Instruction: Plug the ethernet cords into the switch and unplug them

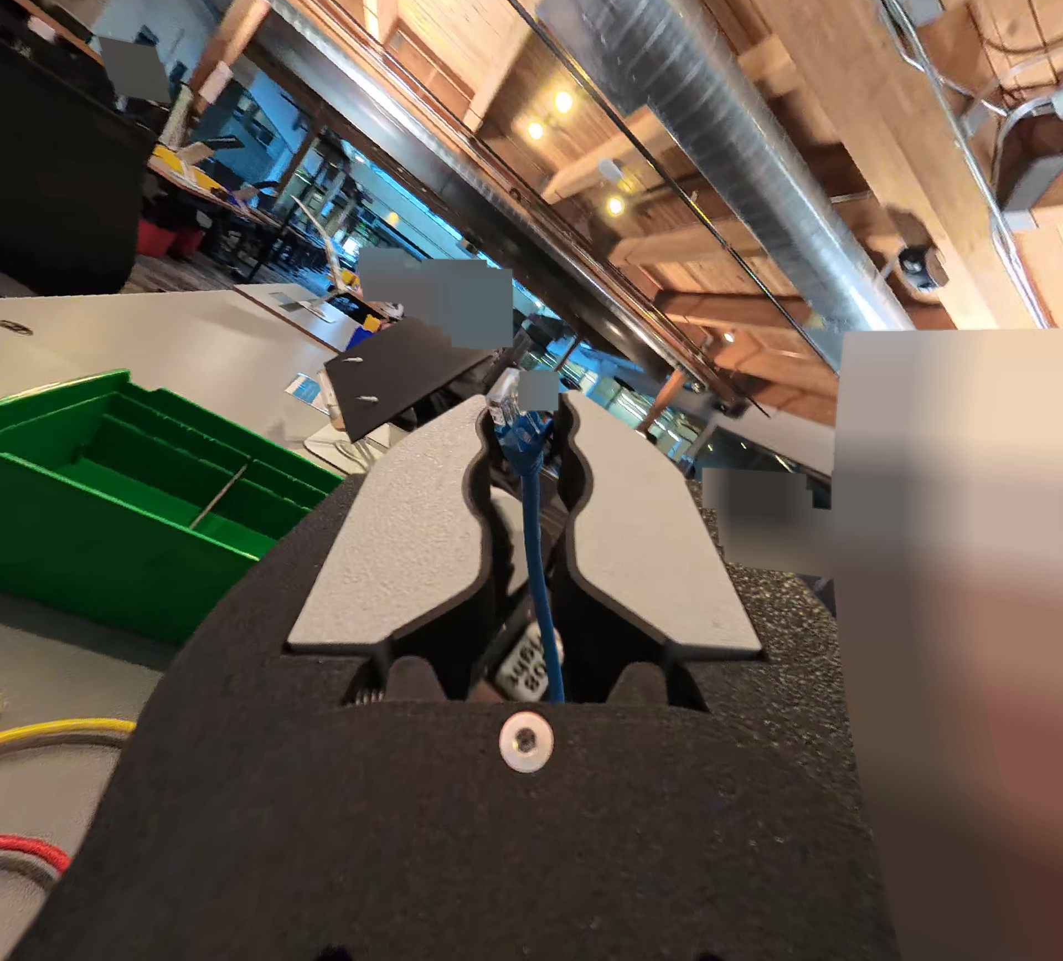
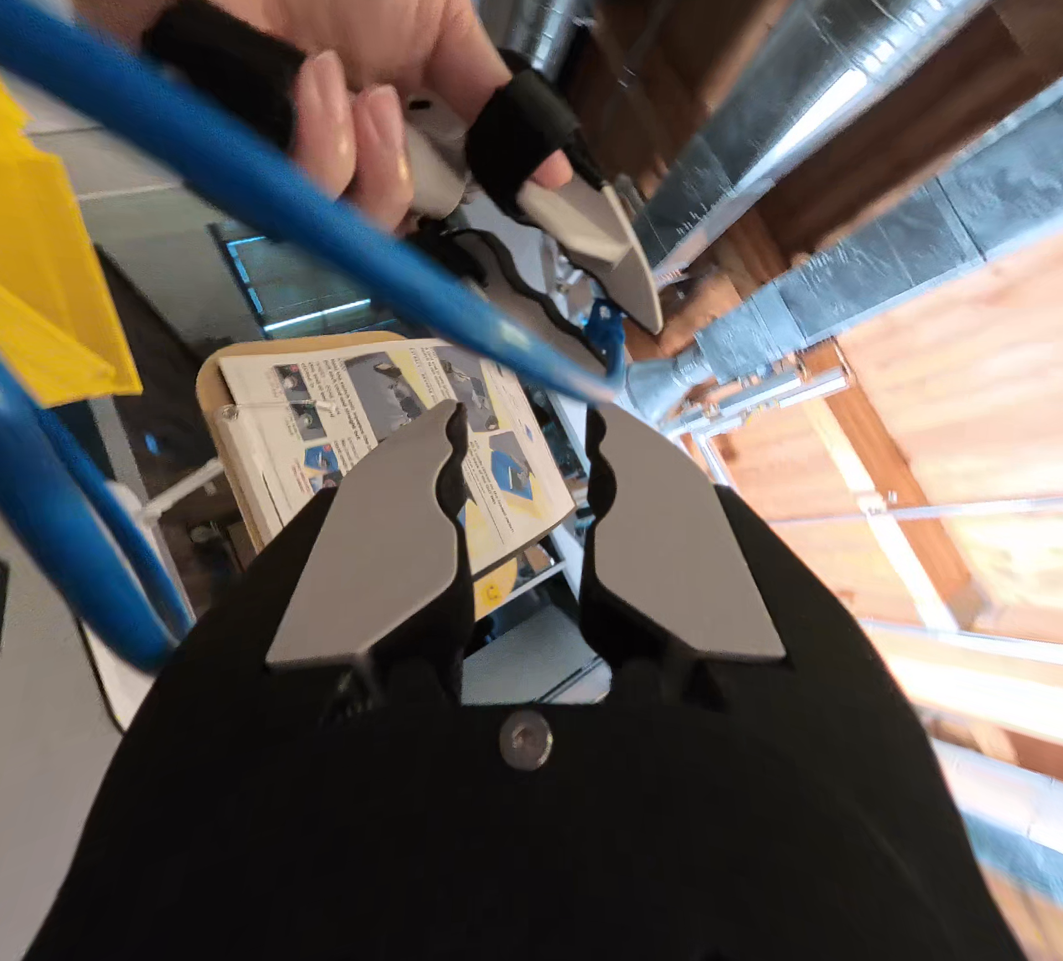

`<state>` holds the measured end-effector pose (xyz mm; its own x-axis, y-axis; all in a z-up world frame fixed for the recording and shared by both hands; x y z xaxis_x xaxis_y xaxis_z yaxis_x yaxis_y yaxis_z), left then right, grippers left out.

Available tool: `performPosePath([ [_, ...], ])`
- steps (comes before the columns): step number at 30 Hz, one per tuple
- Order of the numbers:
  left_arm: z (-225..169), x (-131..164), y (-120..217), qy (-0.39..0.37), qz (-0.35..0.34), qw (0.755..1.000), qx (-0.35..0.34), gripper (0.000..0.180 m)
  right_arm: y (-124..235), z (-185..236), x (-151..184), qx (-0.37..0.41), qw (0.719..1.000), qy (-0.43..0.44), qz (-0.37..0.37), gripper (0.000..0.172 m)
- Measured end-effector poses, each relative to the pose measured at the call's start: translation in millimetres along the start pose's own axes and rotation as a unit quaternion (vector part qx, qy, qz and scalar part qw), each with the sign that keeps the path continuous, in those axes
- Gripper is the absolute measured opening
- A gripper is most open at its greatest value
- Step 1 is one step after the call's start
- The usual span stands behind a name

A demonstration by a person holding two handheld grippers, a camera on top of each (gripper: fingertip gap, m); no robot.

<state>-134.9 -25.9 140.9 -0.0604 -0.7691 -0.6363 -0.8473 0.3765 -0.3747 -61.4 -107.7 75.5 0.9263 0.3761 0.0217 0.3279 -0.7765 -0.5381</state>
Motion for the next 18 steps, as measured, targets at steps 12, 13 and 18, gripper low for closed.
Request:
performPosePath([
  [12, 7.6, -19.4, 23.8, 0.027, -0.101, 0.994, -0.036, 0.018, -34.1, -20.6, 7.3, -0.016, 0.973, -0.23, -0.022, 0.03],
  [13, 9.1, -18.9, 23.2, 0.027, -0.107, 0.993, -0.039, 0.018, -36.0, -22.9, 7.4, -0.01, 0.973, -0.231, -0.024, 0.028],
  [18, 11.5, -18.4, 23.0, 0.039, -0.114, 0.992, -0.037, 0.018, -47.1, -28.9, 6.3, -0.051, 0.967, -0.245, -0.038, 0.007],
])
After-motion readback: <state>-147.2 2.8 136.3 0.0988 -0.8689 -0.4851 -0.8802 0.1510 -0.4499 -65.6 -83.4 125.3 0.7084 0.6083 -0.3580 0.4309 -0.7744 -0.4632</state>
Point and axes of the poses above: each gripper's, where its closed fingertips meet, y back along the fingers, x out of its underside, z = x × y across the jaws, the point moved 7 cm from there along y, back along the fingers, and after that the axes turned 8 degrees about y, right-handed, at the moved point
